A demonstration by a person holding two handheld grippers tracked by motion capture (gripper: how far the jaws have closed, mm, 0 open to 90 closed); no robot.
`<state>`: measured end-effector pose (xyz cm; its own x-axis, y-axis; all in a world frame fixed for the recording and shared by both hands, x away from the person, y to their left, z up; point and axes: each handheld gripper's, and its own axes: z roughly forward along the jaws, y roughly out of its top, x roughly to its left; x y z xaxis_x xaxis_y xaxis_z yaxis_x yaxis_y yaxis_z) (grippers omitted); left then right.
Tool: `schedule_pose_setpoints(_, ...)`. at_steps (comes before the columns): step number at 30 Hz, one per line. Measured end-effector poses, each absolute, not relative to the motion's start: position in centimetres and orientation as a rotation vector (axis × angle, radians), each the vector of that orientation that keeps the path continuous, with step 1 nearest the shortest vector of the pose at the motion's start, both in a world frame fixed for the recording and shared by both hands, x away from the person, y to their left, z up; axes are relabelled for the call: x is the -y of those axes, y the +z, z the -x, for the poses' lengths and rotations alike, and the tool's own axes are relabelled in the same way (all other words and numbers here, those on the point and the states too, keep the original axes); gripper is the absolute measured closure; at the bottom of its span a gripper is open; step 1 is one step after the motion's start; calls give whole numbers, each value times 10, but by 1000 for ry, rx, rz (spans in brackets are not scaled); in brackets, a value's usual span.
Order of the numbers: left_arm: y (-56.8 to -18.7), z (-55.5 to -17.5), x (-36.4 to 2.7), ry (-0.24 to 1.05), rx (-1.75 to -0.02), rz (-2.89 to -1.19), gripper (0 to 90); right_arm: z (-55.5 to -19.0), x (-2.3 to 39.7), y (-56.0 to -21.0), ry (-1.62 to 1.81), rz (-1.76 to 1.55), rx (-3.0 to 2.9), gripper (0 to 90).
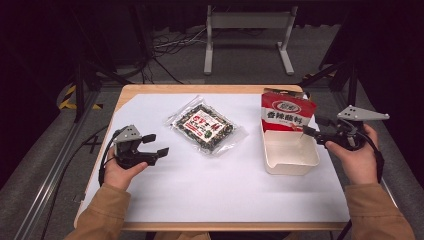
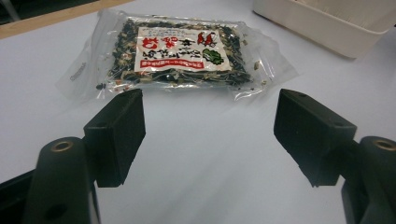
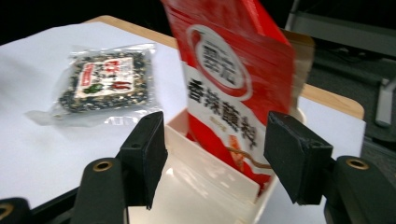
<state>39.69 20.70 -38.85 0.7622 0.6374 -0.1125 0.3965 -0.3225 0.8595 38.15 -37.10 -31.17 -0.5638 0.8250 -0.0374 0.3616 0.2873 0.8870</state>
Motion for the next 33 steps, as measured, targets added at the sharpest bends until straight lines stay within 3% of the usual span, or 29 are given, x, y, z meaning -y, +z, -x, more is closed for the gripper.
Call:
schedule_pose_setpoints(19,-376,-397,-205,297,-822,-1990,271,-344,333,-311,1342,-908,-2164,393)
schedule_pose_setpoints(27,-361,-403,-205,408,-825,-2057,265,-341,319,-317,1336,-862,-2212,394)
schedule_pose_setpoints(33,-357,-417,-212,360,-855,-2008,264,-340,310,-318,1336,-828,-2232,396)
